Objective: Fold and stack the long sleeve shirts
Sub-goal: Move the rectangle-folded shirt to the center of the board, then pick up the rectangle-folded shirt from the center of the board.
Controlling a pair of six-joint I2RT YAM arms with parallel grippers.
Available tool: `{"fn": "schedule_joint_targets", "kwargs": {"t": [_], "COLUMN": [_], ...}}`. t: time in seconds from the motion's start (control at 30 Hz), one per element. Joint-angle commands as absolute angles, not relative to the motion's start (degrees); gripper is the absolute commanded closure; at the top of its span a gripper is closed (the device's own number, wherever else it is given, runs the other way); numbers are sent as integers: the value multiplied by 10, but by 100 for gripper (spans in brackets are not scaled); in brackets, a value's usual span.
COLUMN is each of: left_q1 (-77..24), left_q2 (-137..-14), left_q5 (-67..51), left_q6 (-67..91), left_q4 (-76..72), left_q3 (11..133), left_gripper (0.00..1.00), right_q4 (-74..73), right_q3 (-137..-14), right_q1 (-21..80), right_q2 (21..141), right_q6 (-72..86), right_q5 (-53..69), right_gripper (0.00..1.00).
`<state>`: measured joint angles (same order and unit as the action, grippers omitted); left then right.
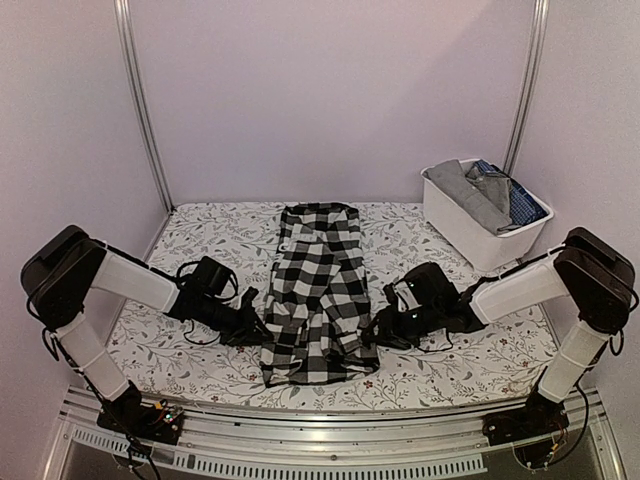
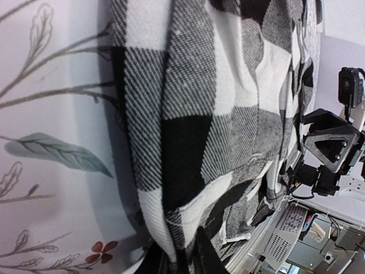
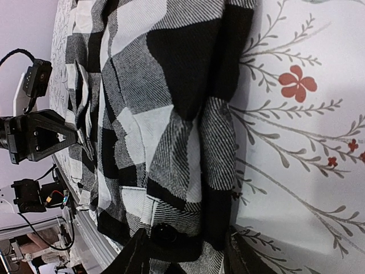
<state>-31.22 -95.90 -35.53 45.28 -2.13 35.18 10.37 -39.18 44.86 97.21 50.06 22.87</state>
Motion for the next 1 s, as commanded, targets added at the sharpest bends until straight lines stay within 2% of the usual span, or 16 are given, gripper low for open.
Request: {"fn": "schedule_joint_targets", "kwargs": {"t": [0.0,0.23,0.37,0.53,0.8,0.97], "left_q1": [-321,-322,-326,-341,-353,-353], "left_q2": [-975,-967,-956,-929,-827,-784], "left_q5": [-340,-347,-352,-352,-346,-343], "left_q6": [454,453,454,458,477,476], "left_q4": [13,9,10,23,59,95], "left_q3": [333,332,331,321,277,301], "left_gripper": [88,93,99,100,100,100], "right_q4": [91,79,69,52,28,9], "right_q3": [-404,-415,-415,-417,-391,-410], "right_q1": [452,463,465,479,504,506], "right_q2": [988,1004,999,984,921,880], "right_q6": [498,497,496,494,515,517], "right_q5": [227,228,226,220,208,193], "right_gripper": [58,72,84,99,100,100]}}
